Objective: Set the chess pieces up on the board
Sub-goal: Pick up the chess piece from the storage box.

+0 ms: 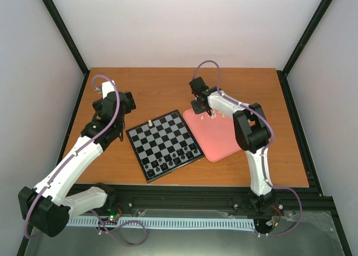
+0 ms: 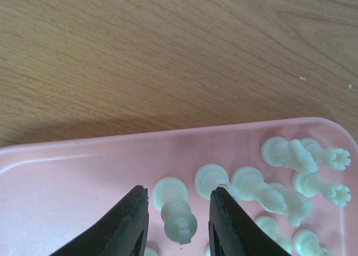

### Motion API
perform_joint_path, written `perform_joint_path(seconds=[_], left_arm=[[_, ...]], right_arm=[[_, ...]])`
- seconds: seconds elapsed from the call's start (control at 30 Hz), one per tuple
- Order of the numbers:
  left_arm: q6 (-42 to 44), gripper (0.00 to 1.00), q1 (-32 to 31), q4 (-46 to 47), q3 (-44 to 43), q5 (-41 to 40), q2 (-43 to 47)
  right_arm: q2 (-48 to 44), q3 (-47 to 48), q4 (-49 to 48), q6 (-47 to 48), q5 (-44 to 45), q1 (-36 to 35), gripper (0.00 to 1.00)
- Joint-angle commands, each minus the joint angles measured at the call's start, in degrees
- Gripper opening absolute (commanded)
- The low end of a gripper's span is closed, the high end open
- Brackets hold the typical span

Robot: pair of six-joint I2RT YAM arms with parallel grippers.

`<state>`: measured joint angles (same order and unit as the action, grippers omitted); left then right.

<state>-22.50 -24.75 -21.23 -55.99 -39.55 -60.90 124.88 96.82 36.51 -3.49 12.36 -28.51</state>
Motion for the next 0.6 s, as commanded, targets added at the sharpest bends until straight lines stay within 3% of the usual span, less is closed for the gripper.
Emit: perform_joint_path(seconds=[0.0,0.2,0.57], left_arm=[[-0.5,1.00,0.4,1.1,-2.0,-1.0,-0.3],[-0.5,1.00,0.4,1.1,-2.0,-1.1,-0.4],[-0.6,1.00,0.4,0.8,-2.0,-1.1,0.0]], right_arm=[[1.1,0.8,-0.5,-0.5,-0.8,0.6,0.29],[1.0,1.0,-0.2,-0.7,-1.3,0.6,0.17],[-1.7,0.8,1.2,-1.8,-2.5,0.5,0.09]])
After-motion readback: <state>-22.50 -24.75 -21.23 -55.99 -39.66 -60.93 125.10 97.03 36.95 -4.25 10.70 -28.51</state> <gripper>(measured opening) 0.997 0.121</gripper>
